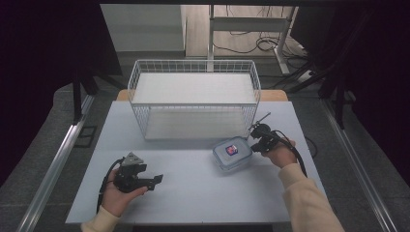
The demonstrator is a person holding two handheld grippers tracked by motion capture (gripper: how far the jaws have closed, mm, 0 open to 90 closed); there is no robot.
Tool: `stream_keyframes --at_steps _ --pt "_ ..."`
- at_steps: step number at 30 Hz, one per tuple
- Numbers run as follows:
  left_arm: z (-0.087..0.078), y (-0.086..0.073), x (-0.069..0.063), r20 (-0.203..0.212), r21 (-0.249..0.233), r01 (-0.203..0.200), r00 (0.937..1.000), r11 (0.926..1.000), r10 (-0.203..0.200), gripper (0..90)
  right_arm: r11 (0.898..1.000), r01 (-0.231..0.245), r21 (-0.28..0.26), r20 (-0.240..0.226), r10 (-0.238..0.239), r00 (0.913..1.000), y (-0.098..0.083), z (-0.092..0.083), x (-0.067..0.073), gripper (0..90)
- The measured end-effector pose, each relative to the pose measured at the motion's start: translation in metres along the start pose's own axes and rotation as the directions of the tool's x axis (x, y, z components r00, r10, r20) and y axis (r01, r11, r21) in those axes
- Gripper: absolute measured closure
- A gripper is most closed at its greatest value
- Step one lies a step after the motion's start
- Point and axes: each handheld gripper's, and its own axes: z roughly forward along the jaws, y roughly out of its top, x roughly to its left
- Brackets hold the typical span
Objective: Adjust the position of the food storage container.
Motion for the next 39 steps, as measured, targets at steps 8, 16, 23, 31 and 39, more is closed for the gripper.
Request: stream_keyframes --at_steps 8,16,23,31,39 --pt "0.002 0.0 -0.002 0.001 0.007 -0.007 1.0 1.0 0.007 22.1 0.999 0.028 -0.022 -0.038 -0.029 0.9988 0.0 -0.005 0.02 89.2" --pt "0.001 0.0 -0.002 0.002 0.006 -0.006 1.0 1.0 0.006 22.1 0.999 0.047 -0.029 -0.063 -0.048 0.9969 0.002 -0.006 0.036 89.2" --pt "0.001 0.0 -0.002 0.001 0.006 -0.006 1.0 1.0 0.006 22.1 0.997 0.073 -0.029 -0.081 -0.075 0.9938 0.005 -0.006 0.053 89.2" --pt "0.001 0.0 -0.002 0.003 0.007 -0.007 1.0 0.9999 0.007 22.1 0.994 0.093 -0.054 -0.104 -0.099 0.9897 0.011 -0.003 0.071 89.2" --pt "0.0 0.0 -0.003 0.003 0.001 -0.005 1.0 1.0 0.005 22.1 0.992 0.1 -0.072 -0.126 -0.108 0.9862 0.015 0.0 0.083 89.2"
